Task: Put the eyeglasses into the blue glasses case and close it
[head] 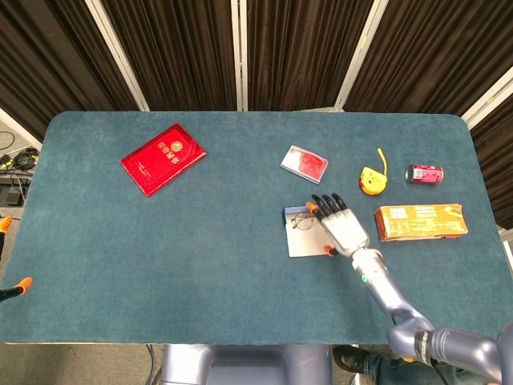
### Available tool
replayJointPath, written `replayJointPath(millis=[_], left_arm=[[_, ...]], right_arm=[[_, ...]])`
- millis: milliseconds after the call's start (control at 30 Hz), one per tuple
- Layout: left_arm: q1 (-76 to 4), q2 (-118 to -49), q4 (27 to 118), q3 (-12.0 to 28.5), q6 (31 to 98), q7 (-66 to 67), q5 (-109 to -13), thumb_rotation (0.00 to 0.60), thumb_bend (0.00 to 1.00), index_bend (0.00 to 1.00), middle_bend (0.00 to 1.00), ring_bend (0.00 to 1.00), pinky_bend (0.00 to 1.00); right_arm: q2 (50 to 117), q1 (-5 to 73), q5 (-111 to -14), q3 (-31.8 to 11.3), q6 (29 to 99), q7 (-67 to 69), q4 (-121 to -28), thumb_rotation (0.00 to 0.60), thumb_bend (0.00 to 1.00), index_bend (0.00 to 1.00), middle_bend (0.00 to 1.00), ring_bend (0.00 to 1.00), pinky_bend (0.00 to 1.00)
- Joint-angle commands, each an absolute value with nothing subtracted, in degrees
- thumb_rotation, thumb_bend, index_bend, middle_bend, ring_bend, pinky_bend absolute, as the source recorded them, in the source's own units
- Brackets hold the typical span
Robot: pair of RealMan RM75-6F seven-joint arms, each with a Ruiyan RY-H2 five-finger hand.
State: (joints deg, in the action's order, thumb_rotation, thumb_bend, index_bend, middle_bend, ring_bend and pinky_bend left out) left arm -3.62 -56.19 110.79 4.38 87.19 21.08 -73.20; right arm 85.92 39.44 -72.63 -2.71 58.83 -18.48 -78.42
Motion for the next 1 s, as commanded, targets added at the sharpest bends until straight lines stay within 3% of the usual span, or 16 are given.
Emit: replayJointPath(millis=[33, 300, 1000], left_arm=[[-3.50, -56.16, 110.97, 4.24, 87.42, 21.14, -73.55, 0.600, 0.00, 0.00, 0.00, 0.00, 0.00], [-3.65, -56.46, 110.83, 4.19, 87.16, 21.67, -73.37, 0.600, 0.00, 0.00, 0.00, 0.00, 0.00], [-3.80, -56.57, 110.46, 4.40, 86.95, 21.69, -72.69, 0.600, 0.00, 0.00, 0.00, 0.00, 0.00]], right_arm=[[86.62, 37.91, -76.34, -0.43, 60.75, -18.21, -76.33, 0.600, 0.10, 0.22, 0.00, 0.00, 0.00], [89.74, 37.27, -78.43, -0.02, 60.31, -19.16, -71.30, 0.600, 0.12, 0.31, 0.00, 0.00, 0.00], [92.90, 36.99, -79.71, -1.15, 58.27, -22.05, -68.36, 0.600, 0.14, 0.34, 0.00, 0.00, 0.00]])
